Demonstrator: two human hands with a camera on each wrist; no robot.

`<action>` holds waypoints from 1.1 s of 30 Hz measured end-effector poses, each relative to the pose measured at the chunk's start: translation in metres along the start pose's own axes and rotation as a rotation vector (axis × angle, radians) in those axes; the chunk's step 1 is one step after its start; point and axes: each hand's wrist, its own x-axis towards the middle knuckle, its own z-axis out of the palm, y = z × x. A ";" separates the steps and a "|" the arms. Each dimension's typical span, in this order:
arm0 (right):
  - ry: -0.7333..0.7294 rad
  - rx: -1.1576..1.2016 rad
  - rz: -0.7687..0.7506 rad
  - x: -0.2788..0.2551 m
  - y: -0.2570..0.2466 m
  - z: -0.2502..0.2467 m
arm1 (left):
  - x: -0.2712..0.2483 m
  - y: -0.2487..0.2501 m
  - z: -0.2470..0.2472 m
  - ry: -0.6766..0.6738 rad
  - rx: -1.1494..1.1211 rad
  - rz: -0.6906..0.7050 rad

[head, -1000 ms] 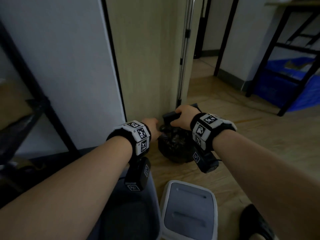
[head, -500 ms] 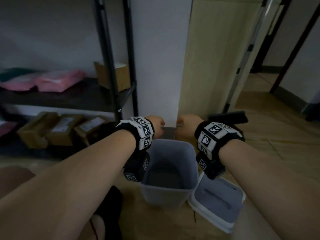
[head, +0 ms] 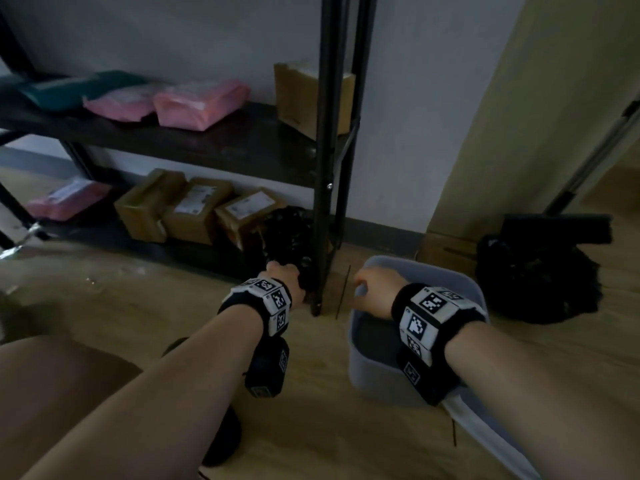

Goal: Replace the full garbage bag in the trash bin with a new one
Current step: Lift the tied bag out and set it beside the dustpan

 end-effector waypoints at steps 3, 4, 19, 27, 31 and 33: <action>-0.038 -0.005 0.002 0.025 -0.013 0.012 | 0.029 -0.011 0.003 0.008 -0.013 -0.060; -0.043 0.009 0.003 0.034 -0.017 0.014 | 0.039 -0.014 0.004 0.013 -0.011 -0.073; -0.129 0.128 0.043 0.101 -0.013 0.023 | 0.135 -0.014 0.011 0.098 -0.168 0.063; -0.051 0.142 0.031 0.087 -0.009 0.013 | 0.096 -0.010 -0.020 0.383 -0.406 0.124; 0.020 0.149 0.016 0.064 -0.010 0.004 | 0.051 -0.005 -0.026 0.410 -0.337 0.141; 0.089 0.164 0.000 0.051 -0.011 0.000 | 0.027 0.001 -0.025 0.410 -0.314 0.155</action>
